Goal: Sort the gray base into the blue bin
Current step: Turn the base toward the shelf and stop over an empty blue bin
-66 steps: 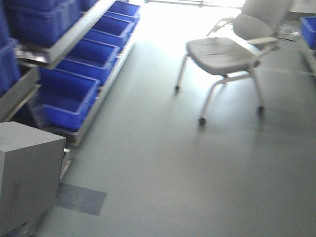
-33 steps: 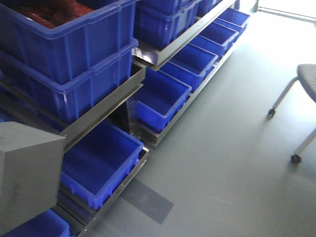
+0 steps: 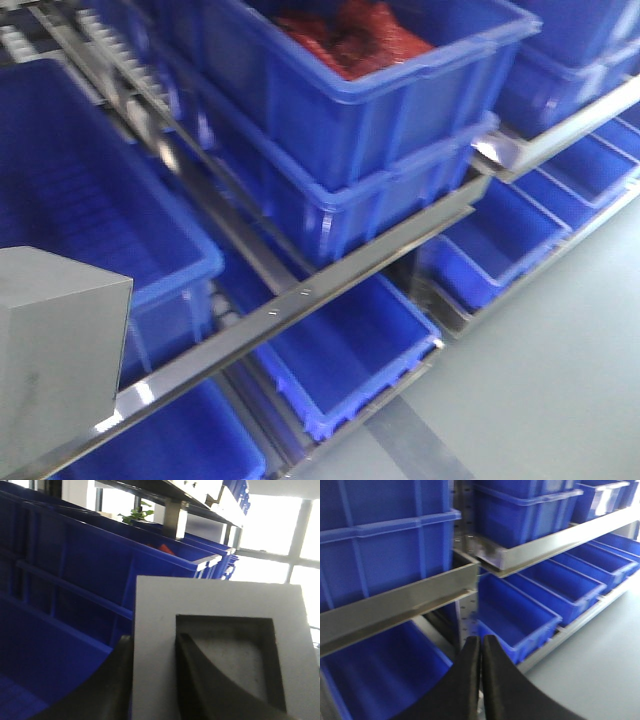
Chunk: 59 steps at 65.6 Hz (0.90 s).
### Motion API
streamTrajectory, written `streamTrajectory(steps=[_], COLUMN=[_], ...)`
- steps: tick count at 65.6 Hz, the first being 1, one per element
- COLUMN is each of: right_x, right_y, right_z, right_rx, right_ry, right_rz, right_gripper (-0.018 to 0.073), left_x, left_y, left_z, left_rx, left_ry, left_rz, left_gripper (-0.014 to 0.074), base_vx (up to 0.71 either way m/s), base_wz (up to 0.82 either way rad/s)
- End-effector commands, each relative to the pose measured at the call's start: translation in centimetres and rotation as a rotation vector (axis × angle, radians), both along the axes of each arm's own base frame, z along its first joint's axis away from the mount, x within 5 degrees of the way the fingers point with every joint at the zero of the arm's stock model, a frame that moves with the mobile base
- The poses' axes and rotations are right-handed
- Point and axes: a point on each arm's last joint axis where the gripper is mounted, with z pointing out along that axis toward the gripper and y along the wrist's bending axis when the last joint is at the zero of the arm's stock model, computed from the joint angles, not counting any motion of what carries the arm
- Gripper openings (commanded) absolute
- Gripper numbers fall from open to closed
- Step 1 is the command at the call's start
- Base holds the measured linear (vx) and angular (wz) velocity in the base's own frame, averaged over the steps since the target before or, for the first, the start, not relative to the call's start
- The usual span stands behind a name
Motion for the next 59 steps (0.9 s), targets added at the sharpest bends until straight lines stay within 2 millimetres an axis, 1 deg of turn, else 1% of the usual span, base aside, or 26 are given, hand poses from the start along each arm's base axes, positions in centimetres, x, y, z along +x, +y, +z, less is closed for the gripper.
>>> streamTrajectory(steps=[1,34,59], right_x=[0.10,0.10,0.10], right_y=[-0.02,-0.02,-0.02], right_z=[0.63,0.63,0.63], right_rx=[-0.023,-0.023,-0.023], right_ry=[-0.069,-0.069,-0.069], right_rz=[0.000,0.000,0.000], right_gripper=[-0.0005,-0.0005,-0.0005], left_x=[-0.20,-0.20,-0.20], left_y=[0.08,0.08,0.08], left_z=[1.82,1.82,1.82], left_rx=[-0.066,-0.066,-0.066], left_ry=[-0.108,-0.108,-0.108], left_rz=[-0.006,-0.006,-0.006], left_gripper=[0.0004,0.0004,0.0004], base_vx=[0.13,0.10,0.06], base_wz=[0.64,0.64,0.35])
